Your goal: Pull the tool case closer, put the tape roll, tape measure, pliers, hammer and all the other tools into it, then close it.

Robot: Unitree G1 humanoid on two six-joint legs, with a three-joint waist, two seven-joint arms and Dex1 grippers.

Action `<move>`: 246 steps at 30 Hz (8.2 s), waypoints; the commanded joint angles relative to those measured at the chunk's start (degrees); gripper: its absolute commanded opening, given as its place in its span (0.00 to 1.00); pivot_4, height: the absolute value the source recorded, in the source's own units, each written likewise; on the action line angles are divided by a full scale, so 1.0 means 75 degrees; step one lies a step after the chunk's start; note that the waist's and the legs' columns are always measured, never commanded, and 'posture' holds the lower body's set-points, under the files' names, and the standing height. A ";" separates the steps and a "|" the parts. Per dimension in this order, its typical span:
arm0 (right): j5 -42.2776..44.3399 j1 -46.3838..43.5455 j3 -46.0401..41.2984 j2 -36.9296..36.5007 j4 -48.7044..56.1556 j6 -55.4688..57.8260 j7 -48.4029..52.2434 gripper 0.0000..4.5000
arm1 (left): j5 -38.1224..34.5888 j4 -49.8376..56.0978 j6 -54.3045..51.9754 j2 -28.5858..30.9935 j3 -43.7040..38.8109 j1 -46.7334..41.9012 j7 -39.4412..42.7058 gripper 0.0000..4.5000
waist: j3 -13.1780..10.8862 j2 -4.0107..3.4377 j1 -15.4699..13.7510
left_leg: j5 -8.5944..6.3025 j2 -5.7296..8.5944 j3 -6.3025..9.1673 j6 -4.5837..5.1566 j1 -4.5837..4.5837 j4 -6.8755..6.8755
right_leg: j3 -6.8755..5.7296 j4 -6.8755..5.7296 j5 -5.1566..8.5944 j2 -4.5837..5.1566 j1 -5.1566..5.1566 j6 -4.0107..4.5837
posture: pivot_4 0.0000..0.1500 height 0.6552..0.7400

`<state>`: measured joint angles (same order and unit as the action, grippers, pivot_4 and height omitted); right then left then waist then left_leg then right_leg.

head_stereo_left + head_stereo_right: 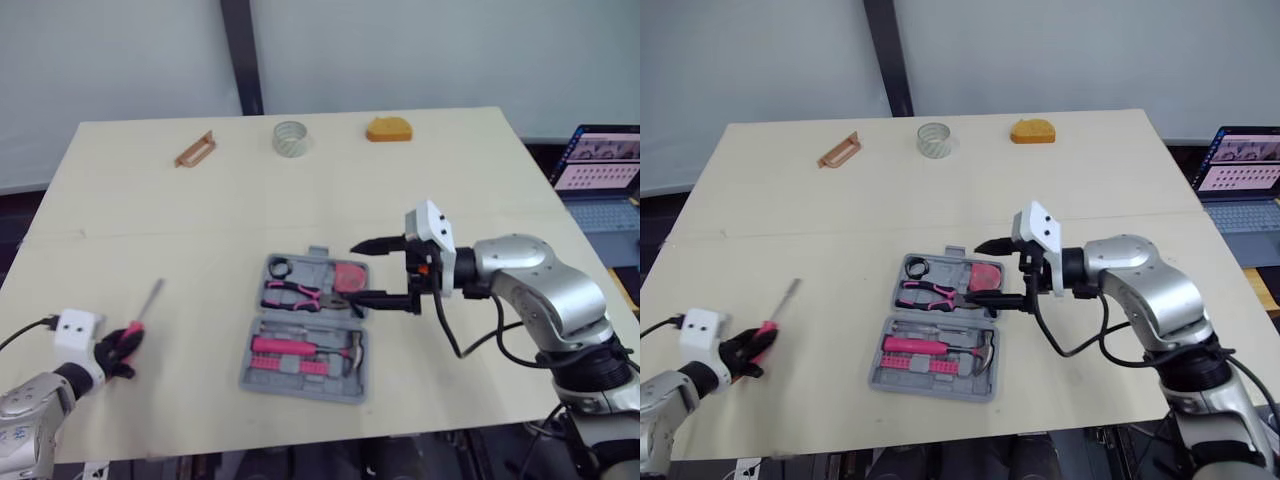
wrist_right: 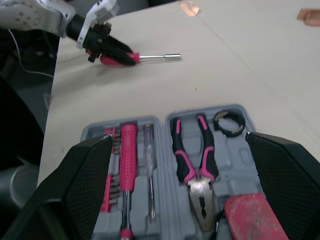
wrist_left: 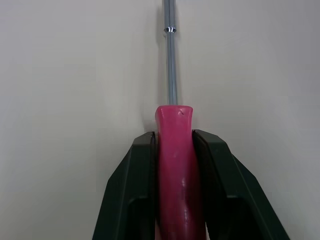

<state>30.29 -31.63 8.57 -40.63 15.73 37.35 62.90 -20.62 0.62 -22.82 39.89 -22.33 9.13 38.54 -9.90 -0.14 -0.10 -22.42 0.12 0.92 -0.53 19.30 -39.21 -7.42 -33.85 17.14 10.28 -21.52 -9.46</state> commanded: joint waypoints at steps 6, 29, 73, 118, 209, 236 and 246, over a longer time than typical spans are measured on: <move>0.0077 0.0353 -0.0340 -0.0705 0.0347 -0.0312 0.0555 1.00 | -0.0377 0.0966 0.0322 0.1346 0.0752 -0.0723 0.2308 0.14 | -0.0008 -0.0008 0.0038 | 0.0000 -0.0003 -0.0011 0.0000 -0.0005 0.0007 | 0.0001 0.0003 0.0000 -0.0003 -0.0004 0.0000 | 1.00 1.00; 0.0696 0.1414 -0.0817 -0.1662 0.1517 0.0165 0.0654 1.00 | -0.0502 0.2131 -0.1232 0.2213 0.3402 -0.2540 0.4104 0.14 | -0.0030 0.0002 -0.0020 | 0.0000 -0.0003 -0.0013 0.0001 0.0000 0.0001 | -0.0003 0.0000 0.0000 -0.0003 -0.0004 0.0000 | 1.00 1.00; 0.0633 0.2467 -0.1044 -0.1944 0.1919 -0.0174 0.0699 1.00 | 0.1113 0.2768 -0.3290 0.1447 0.6545 -0.4821 0.4104 0.14 | -0.0037 0.0012 -0.0175 | 0.0001 -0.0001 -0.0013 0.0002 0.0008 -0.0019 | -0.0002 -0.0007 0.0000 -0.0003 -0.0001 0.0000 | 1.00 1.00; 0.0650 0.2752 -0.1128 -0.2171 0.2014 -0.0138 0.0743 1.00 | 0.1261 0.2765 -0.3884 0.0821 0.7589 -0.5419 0.3606 0.14 | -0.0038 0.0016 -0.0187 | -0.0001 0.0001 -0.0002 0.0005 0.0028 -0.0053 | -0.0005 -0.0018 0.0000 -0.0003 -0.0001 0.0000 | 1.00 1.00; 0.0896 0.2406 -0.1242 -0.2332 0.2016 0.0254 0.0674 1.00 | 0.1708 0.0763 0.1179 0.0302 0.5687 -0.2647 0.3806 0.01 | -0.0038 0.0015 -0.0181 | -0.0003 0.0002 0.0004 0.0009 0.0027 -0.0069 | -0.0008 -0.0024 -0.0002 0.0000 0.0004 -0.0002 | 1.00 1.00; 0.0908 0.2510 -0.1318 -0.2287 0.1954 0.0225 0.0649 1.00 | 0.1664 0.0632 0.0840 0.0121 0.5779 -0.2647 0.3732 0.01 | -0.0035 0.0012 -0.0180 | -0.0003 0.0002 0.0003 0.0009 0.0016 -0.0066 | -0.0007 -0.0025 -0.0002 0.0000 0.0012 -0.0003 | 1.00 1.00; 0.0912 0.3010 -0.2083 -0.2058 0.1189 0.0277 0.0228 1.00 | -0.0557 0.2272 -0.1377 0.0723 0.3025 -0.2227 0.3210 0.31 | -0.0037 0.0016 -0.0168 | -0.0003 -0.0001 0.0009 0.0009 0.0025 -0.0068 | -0.0009 -0.0025 -0.0002 0.0000 0.0007 -0.0003 | 1.00 1.00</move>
<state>36.79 -9.63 -5.09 -56.20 25.11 40.02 65.34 -23.15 16.27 -31.84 44.22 3.54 -9.16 63.30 -10.17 -0.03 -1.36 -22.44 0.11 0.98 -0.47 19.44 -39.70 -7.48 -34.05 17.12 10.28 -21.46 -9.48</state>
